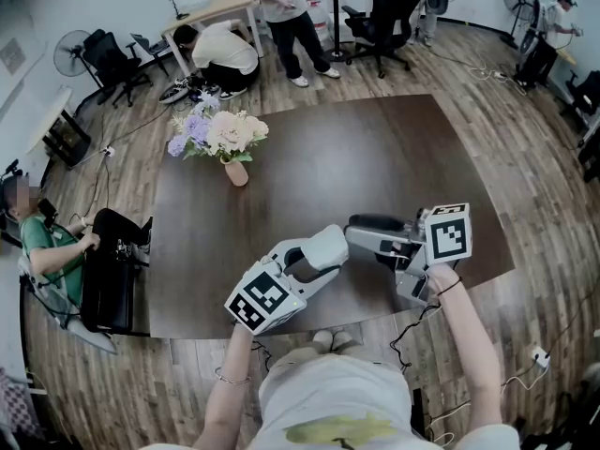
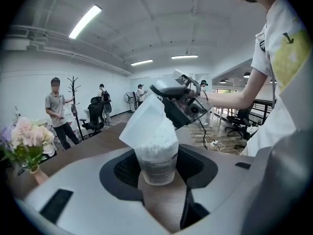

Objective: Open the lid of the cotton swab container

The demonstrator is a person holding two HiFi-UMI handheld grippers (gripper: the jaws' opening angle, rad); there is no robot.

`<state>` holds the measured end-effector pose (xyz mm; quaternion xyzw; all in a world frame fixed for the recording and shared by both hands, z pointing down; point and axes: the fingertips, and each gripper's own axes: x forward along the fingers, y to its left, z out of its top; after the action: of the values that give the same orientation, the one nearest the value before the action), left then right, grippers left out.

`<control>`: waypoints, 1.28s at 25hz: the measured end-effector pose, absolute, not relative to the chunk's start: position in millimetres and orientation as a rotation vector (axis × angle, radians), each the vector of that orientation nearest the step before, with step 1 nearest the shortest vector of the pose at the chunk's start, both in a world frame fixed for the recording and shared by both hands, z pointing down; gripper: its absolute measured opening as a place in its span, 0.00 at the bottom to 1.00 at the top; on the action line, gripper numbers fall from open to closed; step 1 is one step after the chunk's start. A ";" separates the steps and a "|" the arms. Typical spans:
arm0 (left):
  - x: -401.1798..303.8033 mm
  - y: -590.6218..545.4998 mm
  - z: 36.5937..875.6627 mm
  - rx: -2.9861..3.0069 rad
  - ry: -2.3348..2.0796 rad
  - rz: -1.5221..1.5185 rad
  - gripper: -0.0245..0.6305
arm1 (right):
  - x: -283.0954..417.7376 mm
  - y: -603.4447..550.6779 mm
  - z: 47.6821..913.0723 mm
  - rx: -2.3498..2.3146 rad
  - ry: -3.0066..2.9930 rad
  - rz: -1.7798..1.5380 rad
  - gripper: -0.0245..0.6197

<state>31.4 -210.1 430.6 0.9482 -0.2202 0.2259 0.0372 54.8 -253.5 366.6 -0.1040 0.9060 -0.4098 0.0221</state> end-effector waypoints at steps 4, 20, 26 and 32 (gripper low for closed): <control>18.9 -220.9 430.0 2.873 -0.776 0.669 0.37 | 60.6 -258.6 370.9 -0.433 2.819 -1.184 0.31; -23.4 -259.9 433.2 2.670 -1.280 0.546 0.37 | 82.5 -275.7 397.9 -0.969 2.940 -0.616 0.07; -35.9 -265.0 434.3 2.608 -1.395 0.509 0.37 | 95.0 -278.6 402.0 -1.103 2.883 -0.447 0.07; -43.7 -268.6 436.1 2.581 -1.430 0.512 0.37 | 102.9 -279.0 407.9 -1.166 2.845 -0.408 0.07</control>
<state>-43.7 -268.6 436.1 0.8595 -0.4762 0.1704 0.0735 102.9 -279.0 407.9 -0.3759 0.9171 -0.1315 0.0202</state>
